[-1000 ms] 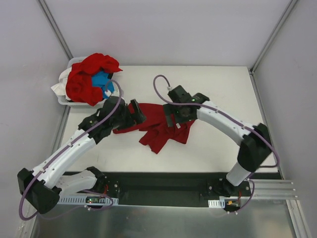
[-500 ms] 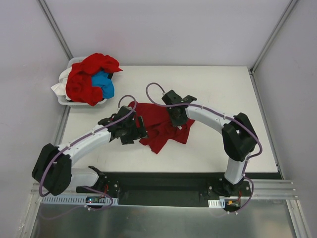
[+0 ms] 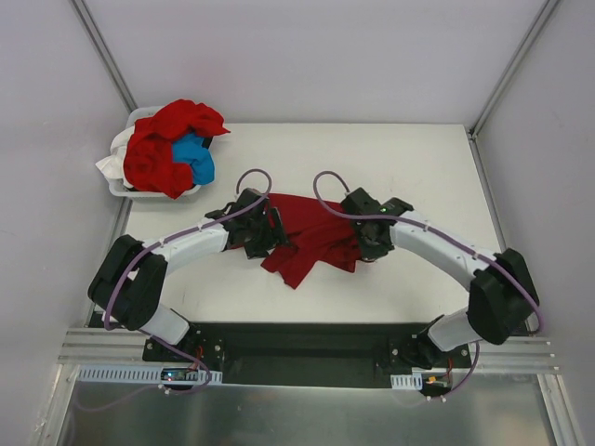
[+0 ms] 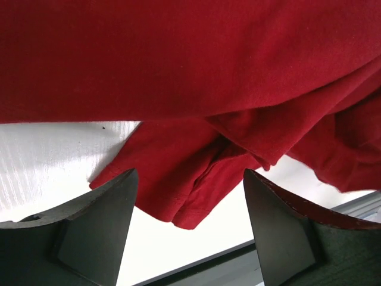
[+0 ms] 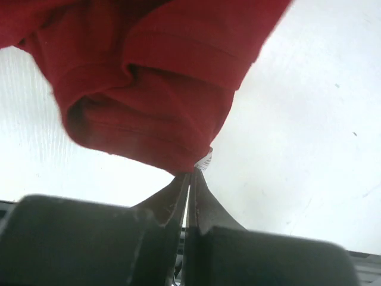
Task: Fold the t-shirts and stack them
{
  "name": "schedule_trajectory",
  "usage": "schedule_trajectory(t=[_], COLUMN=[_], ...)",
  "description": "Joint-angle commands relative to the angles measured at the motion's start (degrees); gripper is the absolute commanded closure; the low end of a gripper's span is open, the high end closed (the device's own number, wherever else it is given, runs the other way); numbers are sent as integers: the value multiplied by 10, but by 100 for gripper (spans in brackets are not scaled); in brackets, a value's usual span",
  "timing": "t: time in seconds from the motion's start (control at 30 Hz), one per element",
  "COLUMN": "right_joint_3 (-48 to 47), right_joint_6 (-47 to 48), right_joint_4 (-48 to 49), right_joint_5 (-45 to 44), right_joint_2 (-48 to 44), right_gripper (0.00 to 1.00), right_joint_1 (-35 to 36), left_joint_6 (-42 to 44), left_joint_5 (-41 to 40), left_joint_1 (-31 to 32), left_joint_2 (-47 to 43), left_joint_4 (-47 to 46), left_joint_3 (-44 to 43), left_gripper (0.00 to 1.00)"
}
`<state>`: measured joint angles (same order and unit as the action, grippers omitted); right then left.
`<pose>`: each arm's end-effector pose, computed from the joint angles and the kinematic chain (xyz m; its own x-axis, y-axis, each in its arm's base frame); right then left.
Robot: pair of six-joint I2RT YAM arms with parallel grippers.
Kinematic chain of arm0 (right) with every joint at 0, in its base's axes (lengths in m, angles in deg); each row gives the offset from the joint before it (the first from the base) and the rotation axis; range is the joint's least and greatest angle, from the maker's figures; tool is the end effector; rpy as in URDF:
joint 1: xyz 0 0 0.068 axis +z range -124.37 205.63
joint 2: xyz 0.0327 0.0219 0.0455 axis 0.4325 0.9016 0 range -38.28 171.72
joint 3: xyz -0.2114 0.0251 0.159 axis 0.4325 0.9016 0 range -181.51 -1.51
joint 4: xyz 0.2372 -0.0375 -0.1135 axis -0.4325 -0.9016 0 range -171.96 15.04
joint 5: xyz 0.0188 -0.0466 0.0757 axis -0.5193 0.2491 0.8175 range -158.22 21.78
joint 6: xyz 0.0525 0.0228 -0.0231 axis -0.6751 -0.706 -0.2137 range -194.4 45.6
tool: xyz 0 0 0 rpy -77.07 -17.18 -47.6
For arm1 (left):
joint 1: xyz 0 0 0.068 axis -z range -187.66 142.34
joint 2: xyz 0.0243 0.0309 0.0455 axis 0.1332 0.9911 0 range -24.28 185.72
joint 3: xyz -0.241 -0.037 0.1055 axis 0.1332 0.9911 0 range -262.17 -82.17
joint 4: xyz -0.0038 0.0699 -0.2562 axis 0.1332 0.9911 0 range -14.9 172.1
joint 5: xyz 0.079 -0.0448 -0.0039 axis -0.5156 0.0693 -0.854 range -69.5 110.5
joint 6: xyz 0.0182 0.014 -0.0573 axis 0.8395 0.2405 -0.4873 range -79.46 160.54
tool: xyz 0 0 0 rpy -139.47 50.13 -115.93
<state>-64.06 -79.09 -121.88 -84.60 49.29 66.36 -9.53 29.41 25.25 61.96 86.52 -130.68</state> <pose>0.2339 0.1840 0.2060 -0.7638 -0.5543 -0.3307 -0.4991 0.8321 -0.2420 0.2610 -0.1775 0.1736 -0.8844 -0.3300 -0.3301 -0.0878 0.8122 -0.5768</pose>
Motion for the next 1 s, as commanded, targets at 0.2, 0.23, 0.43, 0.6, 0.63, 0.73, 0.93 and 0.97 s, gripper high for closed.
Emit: schedule_trajectory(t=[0.2, 0.23, 0.43, 0.6, 0.63, 0.73, 0.93, 0.97], right_joint_3=[4, -2, -115, -259, -267, -260, -229, -222], right_joint_6=[-44, -51, -26, 4, 4, 5, 8, 6], right_joint_4=[-88, -103, -161, -168, -167, -146, -87, -80], right_joint_5=[28, 31, 26, 31, 42, 48, 68, 72], right_joint_2=[-31, -33, -66, -31, -26, -21, -11, -14], right_gripper=[90, 81, 13, 8, 8, 8, 8, 8], right_joint_1=[-12, -11, -18, -18, -17, -17, -18, -18], left_joint_6=[3, 11, 86, 79, 74, 47, -28, -42], left_joint_5=[-29, -29, -13, -14, -13, -7, -21, -25], left_joint_1=[40, 51, 104, 116, 116, 117, 148, 153], left_joint_2=[-15, -18, -1, 17, 24, 33, 23, 20], left_joint_4=[36, 41, 52, 53, 53, 53, 51, 51], left_joint_3=[6, -1, -37, -45, -45, -37, -12, -11], left_gripper=[33, 33, 36, 46, 47, 50, 54, 54])
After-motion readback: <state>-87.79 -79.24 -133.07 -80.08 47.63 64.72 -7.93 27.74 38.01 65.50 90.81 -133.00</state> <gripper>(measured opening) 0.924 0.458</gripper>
